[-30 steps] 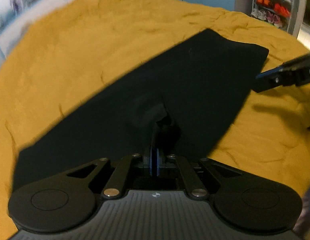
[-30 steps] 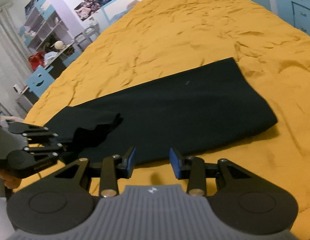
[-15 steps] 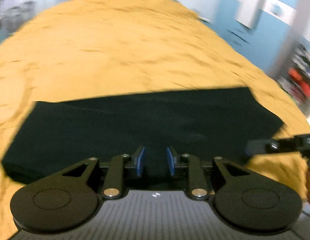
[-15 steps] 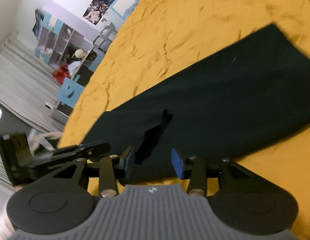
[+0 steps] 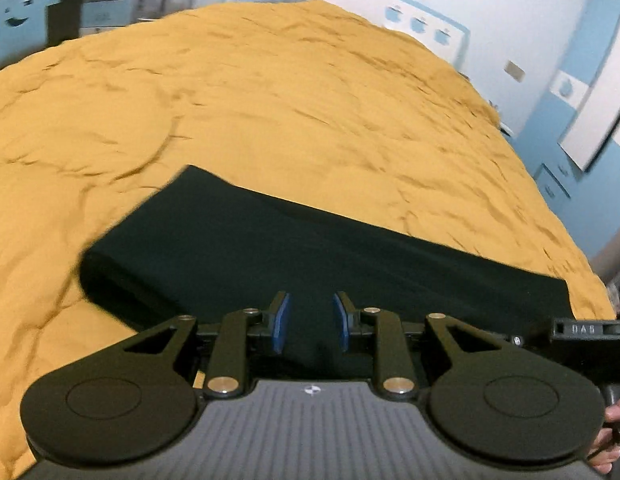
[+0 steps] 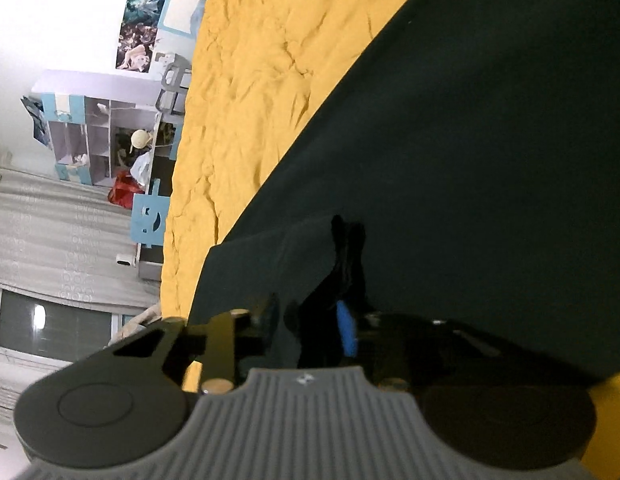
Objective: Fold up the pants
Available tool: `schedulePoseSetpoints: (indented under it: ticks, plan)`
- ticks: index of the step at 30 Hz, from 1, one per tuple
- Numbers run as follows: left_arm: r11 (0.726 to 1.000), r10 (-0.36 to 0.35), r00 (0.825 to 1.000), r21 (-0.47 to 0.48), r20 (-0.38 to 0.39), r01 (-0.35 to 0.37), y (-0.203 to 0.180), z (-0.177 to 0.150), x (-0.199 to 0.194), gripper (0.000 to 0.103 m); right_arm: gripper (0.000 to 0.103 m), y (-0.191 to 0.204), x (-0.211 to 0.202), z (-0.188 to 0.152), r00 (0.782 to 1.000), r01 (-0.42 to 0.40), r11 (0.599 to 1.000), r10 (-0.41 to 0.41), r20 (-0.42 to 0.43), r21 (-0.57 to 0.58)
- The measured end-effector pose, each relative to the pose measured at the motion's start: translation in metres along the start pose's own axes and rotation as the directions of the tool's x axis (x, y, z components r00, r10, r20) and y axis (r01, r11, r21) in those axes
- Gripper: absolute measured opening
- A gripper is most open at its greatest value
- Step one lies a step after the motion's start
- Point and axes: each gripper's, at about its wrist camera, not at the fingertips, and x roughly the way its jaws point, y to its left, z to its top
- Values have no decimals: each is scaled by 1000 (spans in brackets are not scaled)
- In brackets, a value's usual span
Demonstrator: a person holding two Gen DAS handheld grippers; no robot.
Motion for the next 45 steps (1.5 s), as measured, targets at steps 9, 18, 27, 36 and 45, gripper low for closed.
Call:
schedulePoseSetpoints:
  ticks: [9, 18, 27, 36, 45]
  plan:
    - [988, 117, 988, -115, 99, -105, 52, 7, -41, 30, 0, 109, -25, 27, 999, 39, 928, -29, 32, -369]
    - [982, 141, 980, -143, 140, -121, 67, 8, -57, 30, 0, 184, -119, 90, 994, 68, 860, -15, 108, -506]
    - [996, 75, 993, -51, 87, -71, 37, 14, -20, 30, 0, 72, -165, 151, 939, 342, 871, -306, 155, -353]
    - [995, 84, 996, 43, 24, -85, 8, 10, 11, 30, 0, -7, -140, 163, 900, 435, 849, -409, 150, -300]
    - [993, 112, 994, 34, 10, -112, 10, 14, 19, 30, 0, -2, -134, 170, 877, 480, 778, -432, 210, -405]
